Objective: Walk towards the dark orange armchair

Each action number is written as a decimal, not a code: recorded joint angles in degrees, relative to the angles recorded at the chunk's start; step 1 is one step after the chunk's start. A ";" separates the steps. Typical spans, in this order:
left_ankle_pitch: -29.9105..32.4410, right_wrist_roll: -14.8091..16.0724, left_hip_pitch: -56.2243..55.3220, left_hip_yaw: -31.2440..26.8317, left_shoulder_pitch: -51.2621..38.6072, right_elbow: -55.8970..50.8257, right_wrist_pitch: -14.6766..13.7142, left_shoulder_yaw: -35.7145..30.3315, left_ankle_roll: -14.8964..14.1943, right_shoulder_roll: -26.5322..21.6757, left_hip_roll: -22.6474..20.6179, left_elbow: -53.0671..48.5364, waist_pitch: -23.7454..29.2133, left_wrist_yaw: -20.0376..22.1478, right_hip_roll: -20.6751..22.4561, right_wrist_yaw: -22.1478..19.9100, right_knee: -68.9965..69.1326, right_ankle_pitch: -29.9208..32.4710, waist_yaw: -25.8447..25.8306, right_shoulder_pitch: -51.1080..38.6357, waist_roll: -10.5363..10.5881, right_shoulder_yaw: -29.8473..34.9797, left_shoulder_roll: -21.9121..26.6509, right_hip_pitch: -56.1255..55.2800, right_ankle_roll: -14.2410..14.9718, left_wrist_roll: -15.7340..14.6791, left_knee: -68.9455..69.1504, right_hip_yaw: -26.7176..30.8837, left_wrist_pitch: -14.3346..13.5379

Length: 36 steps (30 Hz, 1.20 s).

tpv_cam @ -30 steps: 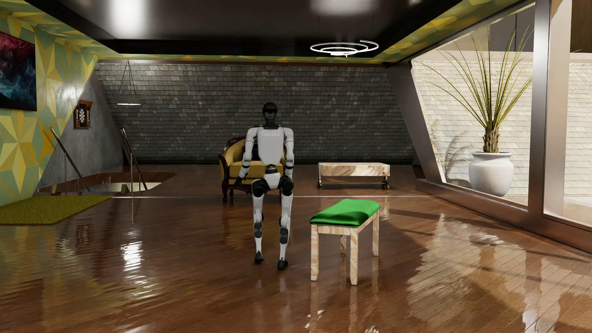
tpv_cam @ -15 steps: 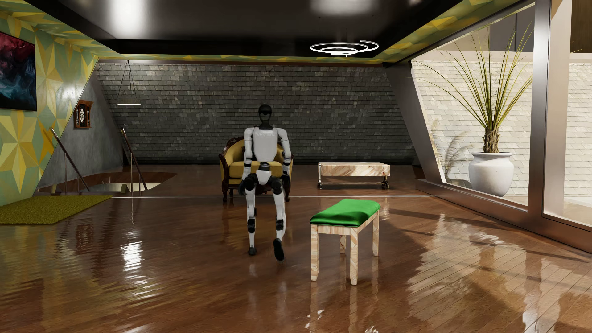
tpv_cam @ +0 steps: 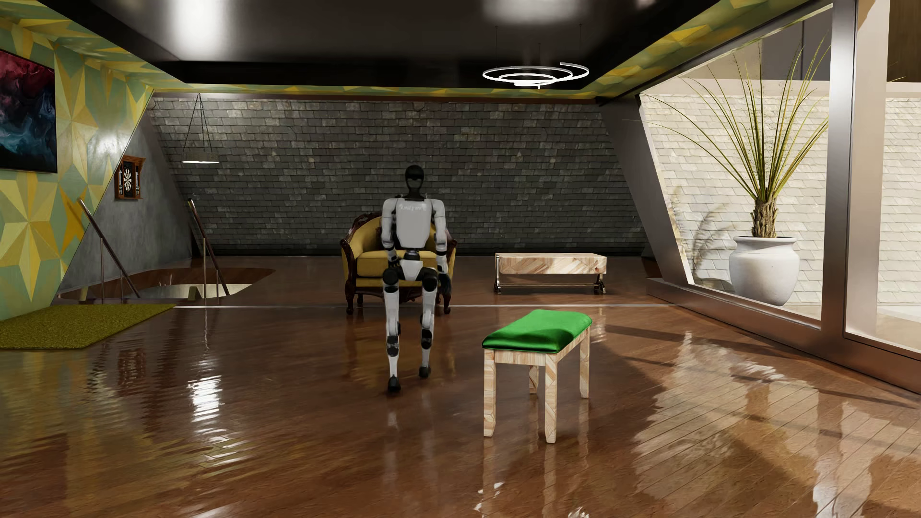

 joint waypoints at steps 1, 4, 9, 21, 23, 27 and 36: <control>3.74 -0.75 0.65 0.74 1.56 0.94 0.27 -0.29 0.37 0.69 1.50 1.60 -0.38 -0.22 1.20 0.62 1.92 -0.02 -0.32 -0.56 1.12 -0.18 0.42 1.39 -1.26 -0.17 2.54 -0.90 1.56; 22.30 -1.58 -5.22 3.13 5.75 1.75 -0.01 -2.20 -5.38 2.41 7.59 10.35 -1.67 -4.88 5.90 0.62 3.31 -5.47 -1.17 -2.60 4.62 -1.98 1.15 7.11 -5.43 0.14 21.08 -3.34 7.00; 20.83 -0.99 -28.15 3.49 12.81 0.53 -4.32 -4.71 -7.42 2.64 15.43 7.90 -0.96 -3.74 11.57 -5.12 6.47 -16.32 -0.46 -8.88 8.48 -3.75 5.82 16.47 -7.45 1.77 51.14 -6.29 9.76; 20.49 -0.09 -39.57 0.42 24.07 -0.94 -5.13 2.75 -2.81 -0.11 6.10 7.33 -0.84 2.47 11.58 -5.65 2.84 -24.74 5.86 -13.45 6.01 1.76 3.67 42.52 -4.30 -3.15 -2.54 -1.88 11.72; 20.45 0.22 -36.94 1.60 23.69 0.65 -3.38 4.05 -2.33 -0.16 3.99 11.73 -1.30 1.65 8.65 -4.93 8.95 -16.94 5.90 -10.22 4.09 1.13 1.61 43.34 -4.30 -2.87 1.20 -1.07 12.99; 13.33 -4.18 -28.57 7.21 22.00 4.10 -2.92 6.21 -0.82 -4.03 -0.45 10.72 -1.16 1.24 -4.11 5.44 43.02 8.39 5.36 -7.19 -0.33 6.97 -1.45 27.23 5.92 -2.91 0.61 -0.08 8.93; 0.19 2.70 -10.69 4.31 4.12 -5.24 -1.00 2.75 0.94 -3.04 -5.39 6.40 -0.53 1.76 -3.51 -2.96 18.18 -12.54 0.32 -0.57 -2.96 -1.50 -0.79 0.39 -0.24 -1.13 -0.74 2.71 3.89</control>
